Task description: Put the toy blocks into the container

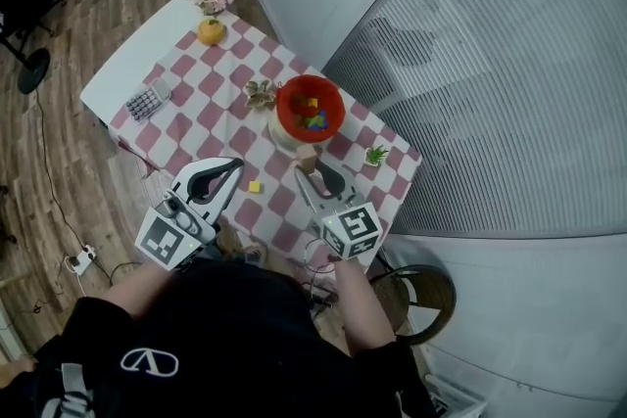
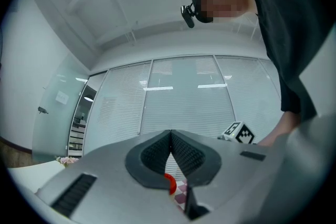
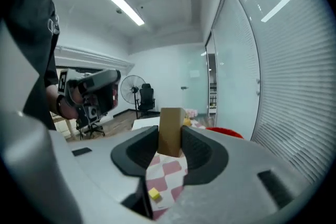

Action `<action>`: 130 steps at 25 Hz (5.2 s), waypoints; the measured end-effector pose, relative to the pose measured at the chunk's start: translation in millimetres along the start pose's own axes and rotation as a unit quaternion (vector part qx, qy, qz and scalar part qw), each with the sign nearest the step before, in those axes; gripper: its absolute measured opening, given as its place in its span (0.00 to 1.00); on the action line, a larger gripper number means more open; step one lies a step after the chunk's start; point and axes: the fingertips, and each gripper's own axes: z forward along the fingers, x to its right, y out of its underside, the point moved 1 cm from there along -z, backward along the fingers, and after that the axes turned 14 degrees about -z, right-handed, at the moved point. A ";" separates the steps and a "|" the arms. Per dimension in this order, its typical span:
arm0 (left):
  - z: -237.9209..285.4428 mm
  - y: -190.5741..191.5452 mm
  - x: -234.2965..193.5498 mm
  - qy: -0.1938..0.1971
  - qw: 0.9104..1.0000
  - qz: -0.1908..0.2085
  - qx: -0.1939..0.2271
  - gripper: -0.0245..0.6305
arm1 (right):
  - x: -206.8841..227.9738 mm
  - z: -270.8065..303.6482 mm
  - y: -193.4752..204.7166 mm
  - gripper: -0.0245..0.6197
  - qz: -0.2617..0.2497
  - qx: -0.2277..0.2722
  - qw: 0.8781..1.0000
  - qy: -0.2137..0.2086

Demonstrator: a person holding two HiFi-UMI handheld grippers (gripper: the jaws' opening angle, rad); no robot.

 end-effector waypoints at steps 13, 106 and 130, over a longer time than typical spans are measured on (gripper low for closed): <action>8.4 -3.3 7.6 0.016 1.000 0.005 0.003 0.05 | 11.8 -79.5 -90.7 0.25 -0.038 0.224 0.968 0.103; -9.3 0.8 -17.2 -0.026 1.000 0.008 -0.007 0.05 | -21.1 -4.6 -56.7 0.34 -0.018 0.137 0.990 0.035; -31.6 -0.4 -26.2 -0.056 0.998 0.006 0.000 0.05 | -111.4 104.9 141.1 0.42 -0.234 -0.216 0.910 -0.267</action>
